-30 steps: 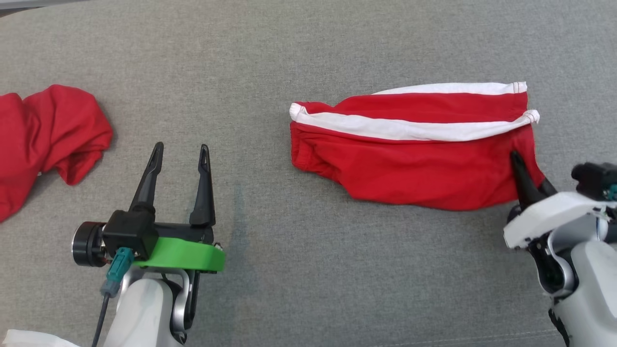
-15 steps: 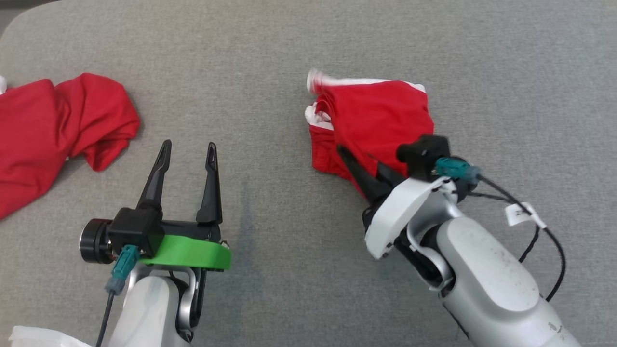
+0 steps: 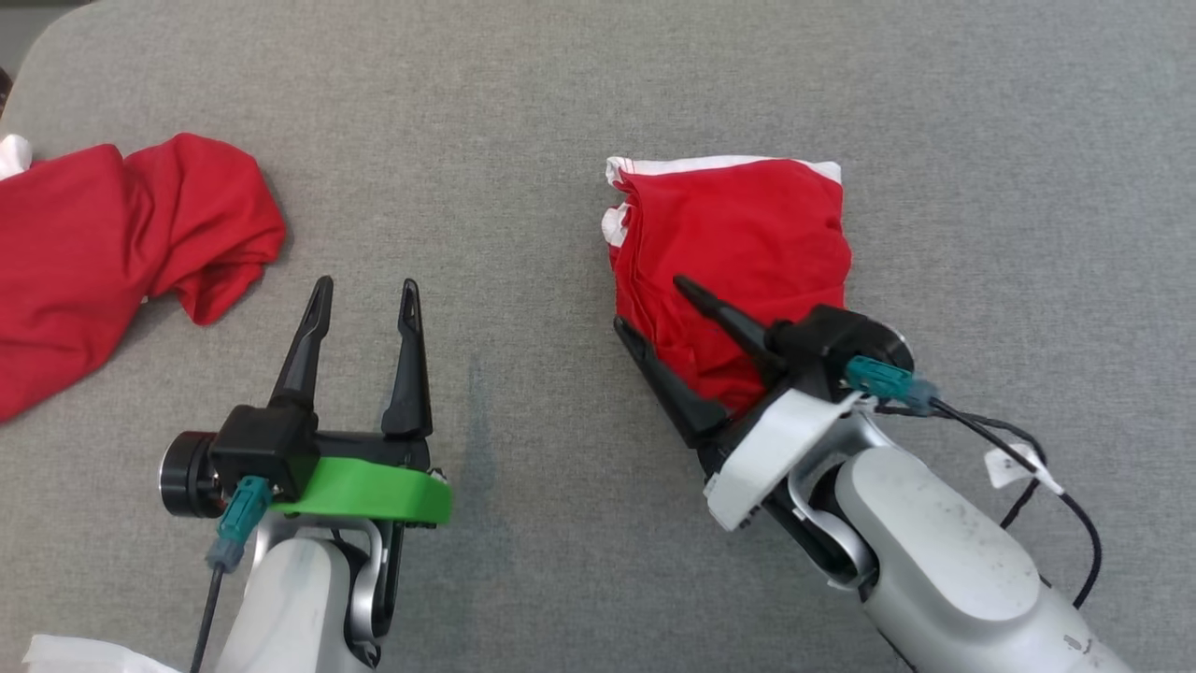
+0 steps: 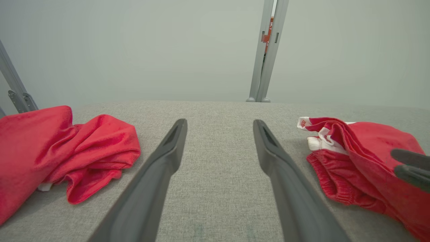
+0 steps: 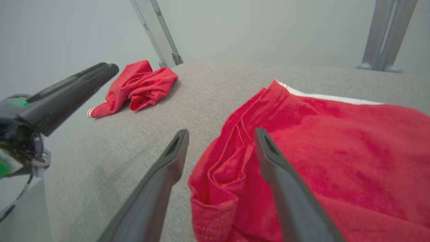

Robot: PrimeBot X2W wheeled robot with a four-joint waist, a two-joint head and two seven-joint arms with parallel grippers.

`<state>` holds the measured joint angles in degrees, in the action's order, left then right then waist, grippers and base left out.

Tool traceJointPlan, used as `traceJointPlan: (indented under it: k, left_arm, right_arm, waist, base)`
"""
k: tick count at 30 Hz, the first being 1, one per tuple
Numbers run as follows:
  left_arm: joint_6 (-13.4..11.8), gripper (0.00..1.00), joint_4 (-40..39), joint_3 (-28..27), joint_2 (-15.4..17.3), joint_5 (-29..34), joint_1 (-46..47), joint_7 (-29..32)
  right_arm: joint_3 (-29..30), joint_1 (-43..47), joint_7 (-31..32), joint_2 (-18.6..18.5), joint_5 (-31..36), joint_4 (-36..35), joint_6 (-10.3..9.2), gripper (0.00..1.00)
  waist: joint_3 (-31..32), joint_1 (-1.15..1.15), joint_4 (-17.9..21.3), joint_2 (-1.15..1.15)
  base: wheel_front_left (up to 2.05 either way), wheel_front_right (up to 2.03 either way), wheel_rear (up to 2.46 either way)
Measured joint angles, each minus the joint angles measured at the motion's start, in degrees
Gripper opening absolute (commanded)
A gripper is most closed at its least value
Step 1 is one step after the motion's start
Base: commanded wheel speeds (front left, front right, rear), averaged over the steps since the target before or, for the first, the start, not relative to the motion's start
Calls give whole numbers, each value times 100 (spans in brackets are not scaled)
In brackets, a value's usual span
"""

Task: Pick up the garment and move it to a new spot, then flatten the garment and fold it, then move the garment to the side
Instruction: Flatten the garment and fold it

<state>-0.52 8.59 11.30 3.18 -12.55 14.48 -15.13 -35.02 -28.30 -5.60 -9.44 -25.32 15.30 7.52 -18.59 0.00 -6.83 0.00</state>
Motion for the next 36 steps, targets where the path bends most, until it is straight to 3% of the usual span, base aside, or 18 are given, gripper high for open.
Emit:
traceJointPlan:
  k: [5, 13, 19, 36]
  left_arm:
    - [0, 100, 65, -69, 12, 23, -100, -1]
    - [-35, 100, 65, -143, 149, 166, -246, 0]
    - [-57, 100, 41, -170, 232, 210, -346, 0]
    - [-153, 100, 10, -115, 322, 201, -454, 45]
  right_arm:
    - [470, 227, -556, -166, 145, -662, 0, 100]
    - [2463, 1124, -652, -219, 667, -1351, 0, 100]
    - [3502, 1892, -470, -166, 911, -1574, 0, 100]
    - [3788, 2318, -247, 57, 998, -1881, 0, 100]
  waist:
    - [116, 0, 95, 0]
    - [317, 0, 307, 0]
    - [453, 0, 449, 0]
    - [617, 0, 589, 0]
  base:
    - [0, 0, 0]
    - [0, 0, 0]
    - [0, 0, 0]
    - [0, 0, 0]
